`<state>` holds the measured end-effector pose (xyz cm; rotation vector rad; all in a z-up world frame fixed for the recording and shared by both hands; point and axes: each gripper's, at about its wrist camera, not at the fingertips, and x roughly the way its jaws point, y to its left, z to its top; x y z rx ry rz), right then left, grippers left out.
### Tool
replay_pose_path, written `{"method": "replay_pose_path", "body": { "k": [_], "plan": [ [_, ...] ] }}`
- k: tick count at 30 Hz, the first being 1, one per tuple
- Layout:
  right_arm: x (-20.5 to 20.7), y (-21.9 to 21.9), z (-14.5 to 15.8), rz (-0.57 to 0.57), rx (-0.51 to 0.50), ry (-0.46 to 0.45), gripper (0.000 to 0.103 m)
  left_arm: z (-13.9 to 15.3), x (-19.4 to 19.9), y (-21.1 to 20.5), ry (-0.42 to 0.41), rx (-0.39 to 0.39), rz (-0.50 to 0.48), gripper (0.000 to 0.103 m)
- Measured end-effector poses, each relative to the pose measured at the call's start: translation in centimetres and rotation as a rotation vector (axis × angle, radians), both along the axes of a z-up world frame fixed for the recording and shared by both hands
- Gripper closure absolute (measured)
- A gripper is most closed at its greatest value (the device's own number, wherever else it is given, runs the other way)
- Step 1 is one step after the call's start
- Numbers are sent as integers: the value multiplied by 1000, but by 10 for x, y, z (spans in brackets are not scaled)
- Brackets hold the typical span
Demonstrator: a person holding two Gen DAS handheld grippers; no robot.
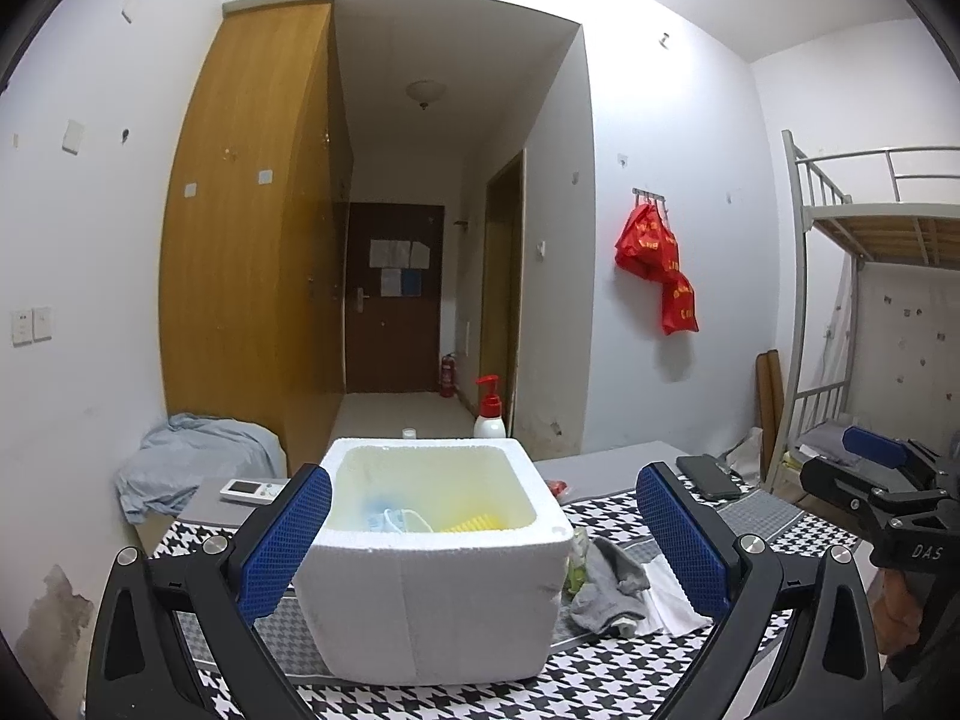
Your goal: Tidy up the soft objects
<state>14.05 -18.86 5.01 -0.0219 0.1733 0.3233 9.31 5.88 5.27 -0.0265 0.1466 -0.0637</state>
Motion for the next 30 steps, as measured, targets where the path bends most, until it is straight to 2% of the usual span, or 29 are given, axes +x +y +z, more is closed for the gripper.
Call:
{"method": "replay_pose_path", "body": {
  "k": [6,18,30],
  "plan": [
    [-5,-1,-9,-4,-10,-3,0,-10,-8,-5,-20,11,3,1],
    [-9,-4,-26,27,-7,30,0,-32,-12,-9,11,14,27,1],
    [-7,-6,-40,39,-2,73,0,-51,-20,-16,18,22,3,1]
  ]
}}
